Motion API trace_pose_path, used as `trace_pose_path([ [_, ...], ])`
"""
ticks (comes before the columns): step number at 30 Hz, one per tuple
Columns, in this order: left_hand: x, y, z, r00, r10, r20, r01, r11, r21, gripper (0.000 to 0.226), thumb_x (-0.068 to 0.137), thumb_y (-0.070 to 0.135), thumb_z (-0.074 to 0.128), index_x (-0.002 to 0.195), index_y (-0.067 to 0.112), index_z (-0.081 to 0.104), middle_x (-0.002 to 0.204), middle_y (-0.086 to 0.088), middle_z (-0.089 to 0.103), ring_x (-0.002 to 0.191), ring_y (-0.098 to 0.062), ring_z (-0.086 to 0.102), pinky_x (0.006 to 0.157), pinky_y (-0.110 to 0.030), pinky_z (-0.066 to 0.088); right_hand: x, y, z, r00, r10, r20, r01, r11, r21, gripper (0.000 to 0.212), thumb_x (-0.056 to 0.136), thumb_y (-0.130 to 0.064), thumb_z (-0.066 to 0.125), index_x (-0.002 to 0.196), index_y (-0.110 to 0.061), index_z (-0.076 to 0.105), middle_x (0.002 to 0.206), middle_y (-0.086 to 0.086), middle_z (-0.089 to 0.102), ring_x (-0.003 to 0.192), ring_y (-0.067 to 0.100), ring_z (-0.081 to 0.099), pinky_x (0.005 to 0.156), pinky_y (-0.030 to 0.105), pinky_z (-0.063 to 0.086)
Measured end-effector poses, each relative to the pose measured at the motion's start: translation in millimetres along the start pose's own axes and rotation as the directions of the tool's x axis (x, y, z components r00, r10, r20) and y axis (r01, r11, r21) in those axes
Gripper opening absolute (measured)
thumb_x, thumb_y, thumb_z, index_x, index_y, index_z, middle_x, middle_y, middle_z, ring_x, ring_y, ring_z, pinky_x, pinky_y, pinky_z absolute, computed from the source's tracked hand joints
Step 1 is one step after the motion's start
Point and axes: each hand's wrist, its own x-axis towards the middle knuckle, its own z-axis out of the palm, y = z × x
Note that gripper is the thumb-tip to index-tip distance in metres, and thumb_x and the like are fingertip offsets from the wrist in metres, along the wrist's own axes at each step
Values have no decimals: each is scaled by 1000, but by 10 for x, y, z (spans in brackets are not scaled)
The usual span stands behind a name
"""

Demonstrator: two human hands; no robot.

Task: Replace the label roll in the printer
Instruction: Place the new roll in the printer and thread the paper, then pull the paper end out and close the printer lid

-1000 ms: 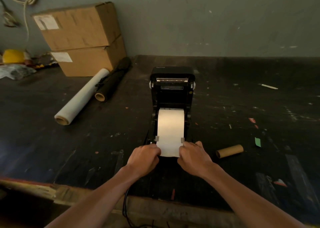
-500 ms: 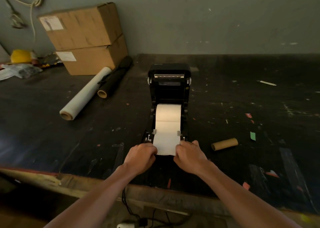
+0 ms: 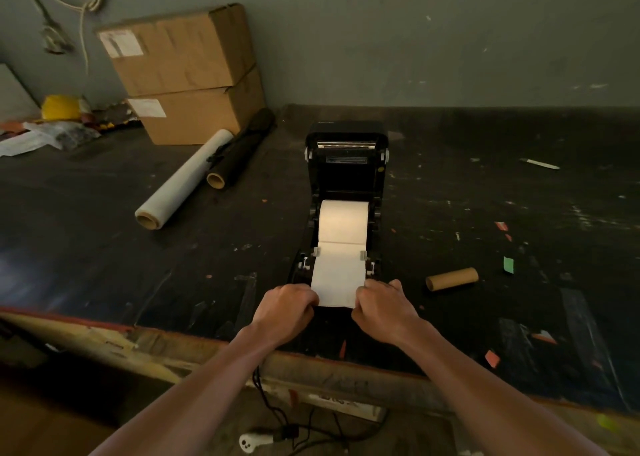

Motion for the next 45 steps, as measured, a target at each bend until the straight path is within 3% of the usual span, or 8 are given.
trace_pose_path([
  [13, -112, 33, 56, 1000, -6, -17, 6, 1000, 12, 22, 90, 16, 53, 106, 18, 68, 109, 2, 66, 98, -16, 63, 83, -35, 54, -87, -19, 67, 1000, -4, -12, 4, 1000, 27, 18, 91, -30, 49, 90, -17, 61, 94, 1, 55, 85, 15, 52, 93, 41, 33],
  [20, -153, 8, 111, 1000, -2, -28, 2, 1000, 10, 20, 89, 17, 53, 101, 21, 68, 104, 4, 66, 92, -13, 63, 78, -29, 52, -122, -40, 98, 1000, -11, -6, 11, 1000, 19, 17, 91, -30, 50, 87, -17, 60, 92, 1, 54, 83, 15, 51, 93, 41, 34],
  [34, -200, 23, 85, 1000, 7, 5, -7, 1000, 9, 22, 92, 15, 52, 108, 18, 68, 110, 4, 65, 98, -12, 62, 86, -34, 54, -194, -65, 106, 1000, -11, -6, 12, 999, 43, 16, 90, -28, 50, 87, -17, 60, 94, 1, 56, 85, 15, 53, 96, 42, 35],
  [39, -156, -40, 2, 999, 26, 30, -25, 999, -20, 29, 91, 26, 57, 119, 22, 62, 118, 6, 62, 104, -8, 60, 89, -31, 53, -162, -13, 9, 1000, 12, -18, -10, 991, 134, 28, 89, -47, 54, 104, -23, 57, 104, -5, 56, 93, 12, 55, 100, 42, 36],
  [42, 23, -131, -210, 999, 32, -40, -34, 998, -55, 29, 89, 30, 60, 118, 26, 61, 114, 8, 63, 88, 1, 58, 81, -23, 51, -66, 85, -202, 995, 61, -81, -44, 980, 196, 27, 89, -51, 54, 98, -26, 56, 98, -7, 54, 89, 8, 54, 97, 43, 40],
  [45, 379, -250, -531, 972, -83, -222, 51, 988, -145, 31, 87, 22, 64, 118, 21, 63, 108, 4, 66, 72, 2, 53, 74, -19, 46, 144, 240, -518, 971, 134, -198, -72, 953, 294, 21, 89, -45, 57, 93, -24, 58, 94, -6, 57, 82, 8, 57, 89, 42, 49],
])
